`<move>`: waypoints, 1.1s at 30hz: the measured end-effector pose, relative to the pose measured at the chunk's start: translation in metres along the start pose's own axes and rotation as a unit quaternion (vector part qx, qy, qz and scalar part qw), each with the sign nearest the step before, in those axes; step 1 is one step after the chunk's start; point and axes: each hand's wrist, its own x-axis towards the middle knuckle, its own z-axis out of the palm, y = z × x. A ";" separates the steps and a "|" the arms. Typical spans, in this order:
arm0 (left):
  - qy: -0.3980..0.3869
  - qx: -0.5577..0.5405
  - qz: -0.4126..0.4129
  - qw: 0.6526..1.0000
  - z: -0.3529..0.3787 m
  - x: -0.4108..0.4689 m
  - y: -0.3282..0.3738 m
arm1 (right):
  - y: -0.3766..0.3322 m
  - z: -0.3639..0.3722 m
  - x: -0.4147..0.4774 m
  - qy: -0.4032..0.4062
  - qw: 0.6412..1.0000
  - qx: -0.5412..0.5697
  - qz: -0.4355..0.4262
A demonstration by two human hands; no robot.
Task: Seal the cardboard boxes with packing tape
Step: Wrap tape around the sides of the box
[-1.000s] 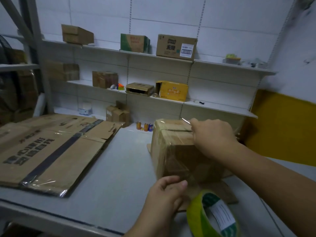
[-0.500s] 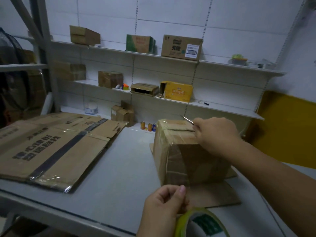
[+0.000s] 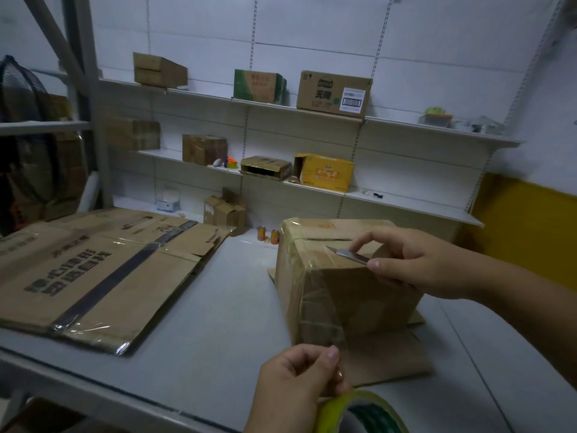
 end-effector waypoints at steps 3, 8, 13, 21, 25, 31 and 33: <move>0.001 -0.019 -0.003 1.000 0.001 -0.001 0.001 | -0.004 0.005 -0.007 0.005 0.997 -0.078 -0.017; 0.001 -0.016 -0.002 1.000 0.001 0.001 -0.003 | -0.002 0.010 -0.011 0.011 0.968 -0.238 -0.081; -0.005 -0.009 0.008 1.000 0.002 -0.001 -0.003 | -0.004 0.025 -0.010 0.074 0.885 -0.390 -0.241; 0.001 0.007 0.006 1.000 -0.006 0.001 0.002 | 0.039 0.050 -0.003 0.143 0.819 -0.468 -0.299; -0.003 0.036 -0.004 0.999 -0.009 0.001 0.008 | 0.050 0.052 -0.002 0.154 0.811 -0.467 -0.316; -0.002 0.031 -0.015 0.999 -0.009 0.000 0.008 | 0.055 0.055 -0.003 0.166 0.811 -0.456 -0.326; -0.006 0.016 -0.015 1.000 -0.010 0.000 0.007 | 0.068 0.060 -0.006 0.122 0.808 -0.496 -0.293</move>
